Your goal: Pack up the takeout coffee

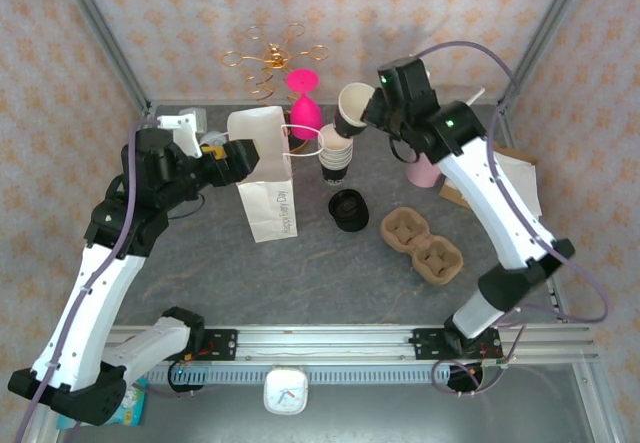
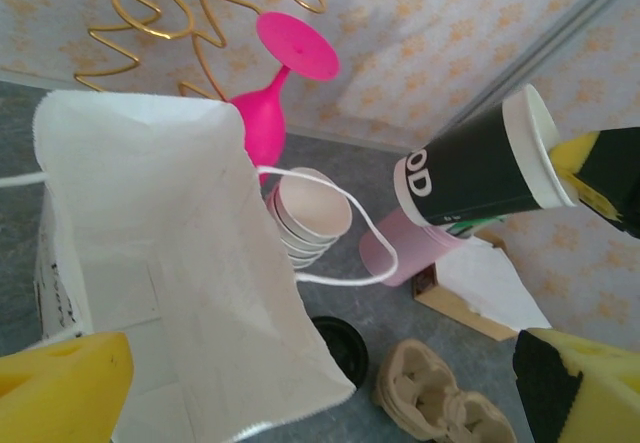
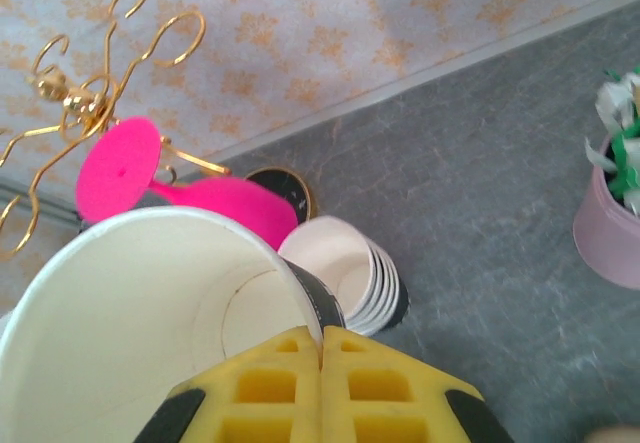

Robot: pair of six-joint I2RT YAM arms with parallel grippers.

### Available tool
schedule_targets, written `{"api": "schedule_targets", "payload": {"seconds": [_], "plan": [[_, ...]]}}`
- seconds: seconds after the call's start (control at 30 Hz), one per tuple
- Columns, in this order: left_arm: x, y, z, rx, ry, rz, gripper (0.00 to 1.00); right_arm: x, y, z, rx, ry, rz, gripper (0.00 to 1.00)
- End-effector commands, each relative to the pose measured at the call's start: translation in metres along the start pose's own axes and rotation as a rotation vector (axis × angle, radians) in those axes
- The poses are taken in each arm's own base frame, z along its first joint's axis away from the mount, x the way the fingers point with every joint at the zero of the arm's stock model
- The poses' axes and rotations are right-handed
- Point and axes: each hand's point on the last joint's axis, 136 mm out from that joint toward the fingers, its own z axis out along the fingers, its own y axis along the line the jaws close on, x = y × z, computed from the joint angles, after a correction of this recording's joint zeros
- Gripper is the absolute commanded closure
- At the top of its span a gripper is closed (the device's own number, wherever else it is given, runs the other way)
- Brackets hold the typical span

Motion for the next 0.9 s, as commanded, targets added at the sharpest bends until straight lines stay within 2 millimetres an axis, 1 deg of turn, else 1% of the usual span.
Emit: {"api": "schedule_targets", "payload": {"seconds": [0.0, 0.13, 0.17, 0.23, 0.27, 0.37, 0.47, 0.57, 0.63, 0.73, 0.87], "plan": [[0.021, -0.005, -0.01, 0.038, 0.066, -0.012, 0.01, 0.037, -0.023, -0.019, 0.058, 0.082, -0.015, 1.0], [0.041, -0.007, -0.019, 0.081, 0.101, -0.028, 0.01, 0.077, -0.043, -0.034, 0.077, 0.137, -0.019, 1.0], [0.046, -0.006, -0.021, 0.085, 0.111, -0.029, 0.01, 0.091, -0.048, -0.035, 0.079, 0.16, -0.024, 1.0], [0.055, -0.003, -0.027, 0.081, 0.123, -0.032, 0.01, 0.122, -0.056, -0.031, 0.081, 0.219, -0.042, 1.0], [0.06, -0.001, -0.028, 0.079, 0.133, -0.036, 0.01, 0.142, -0.06, -0.028, 0.08, 0.255, -0.051, 1.0], [0.079, 0.003, -0.03, 0.097, 0.17, -0.055, 0.01, 0.187, -0.071, -0.021, 0.079, 0.317, -0.065, 1.0], [0.095, 0.009, -0.032, 0.105, 0.183, -0.075, 0.01, 0.225, -0.074, -0.011, 0.063, 0.367, -0.072, 1.0], [0.109, 0.017, -0.03, 0.097, 0.195, -0.091, 0.01, 0.253, -0.073, -0.003, 0.059, 0.396, -0.094, 1.0], [0.117, 0.022, -0.026, 0.096, 0.206, -0.11, 0.01, 0.269, -0.071, 0.004, 0.059, 0.414, -0.112, 1.0], [0.126, 0.027, -0.021, 0.102, 0.208, -0.126, 0.01, 0.284, -0.068, 0.013, 0.06, 0.432, -0.131, 1.0], [0.132, 0.032, -0.016, 0.095, 0.211, -0.123, 0.01, 0.295, -0.067, 0.023, 0.085, 0.437, -0.179, 1.0]]}}
